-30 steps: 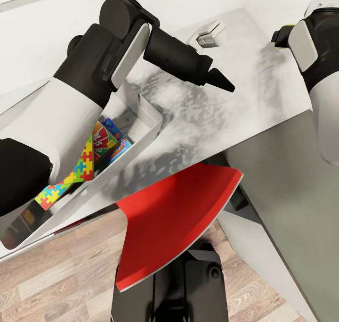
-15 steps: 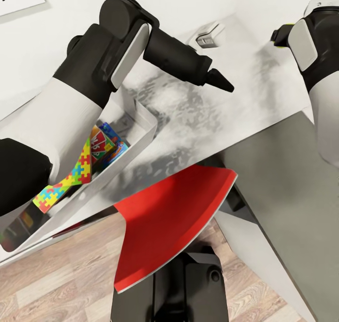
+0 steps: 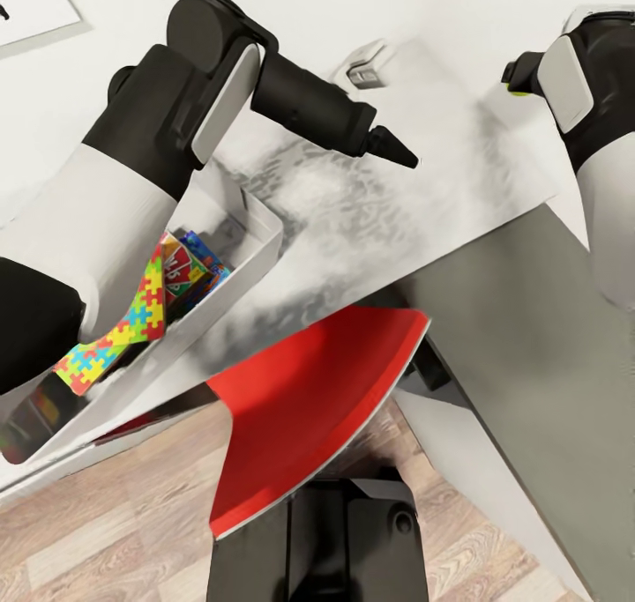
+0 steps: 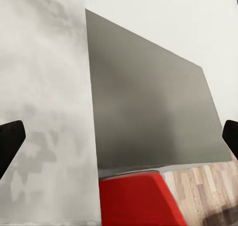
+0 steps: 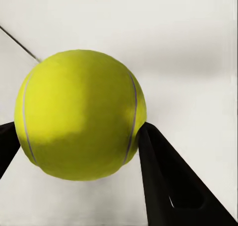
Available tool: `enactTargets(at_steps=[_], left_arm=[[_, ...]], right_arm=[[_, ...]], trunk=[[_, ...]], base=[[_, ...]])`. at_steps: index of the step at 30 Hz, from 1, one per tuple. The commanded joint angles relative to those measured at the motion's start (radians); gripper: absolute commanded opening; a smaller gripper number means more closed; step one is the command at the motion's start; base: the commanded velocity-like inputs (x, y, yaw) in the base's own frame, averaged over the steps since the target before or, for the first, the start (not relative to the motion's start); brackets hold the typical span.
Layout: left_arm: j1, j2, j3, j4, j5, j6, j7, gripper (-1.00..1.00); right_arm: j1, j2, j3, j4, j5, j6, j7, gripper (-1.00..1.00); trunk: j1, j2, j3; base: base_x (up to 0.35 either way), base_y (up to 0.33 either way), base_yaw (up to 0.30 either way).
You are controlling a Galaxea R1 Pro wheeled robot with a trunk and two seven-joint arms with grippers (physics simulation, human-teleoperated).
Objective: Put all the toys in the child's room - the three board games (two on the bed and one on the table), the two jigsaw puzzles on the table, and the tennis ball on the table - inside the toy box on the table in the child's room.
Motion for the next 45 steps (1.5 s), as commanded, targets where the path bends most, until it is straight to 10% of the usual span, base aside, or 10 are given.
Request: enactTargets(at_steps=[1,45], left_arm=[[-0.001,0.004,-0.001,0.001,0.001,0.004,-0.003,1.0],[-0.001,0.012,-0.001,0.001,0.001,0.004,-0.003,1.0]], right_arm=[[-0.001,-0.001,0.008,-0.001,-0.014,0.012,-0.01,-1.0],[0.009,0.007,0.005,0.0,-0.019,0.035,0.015,-1.0]], trunk=[[0.0,-0.002,0.0],[0.0,-0.002,0.035]], base=[[-0.163,0.0,-0.068],[-0.037,0.037,-0.004]])
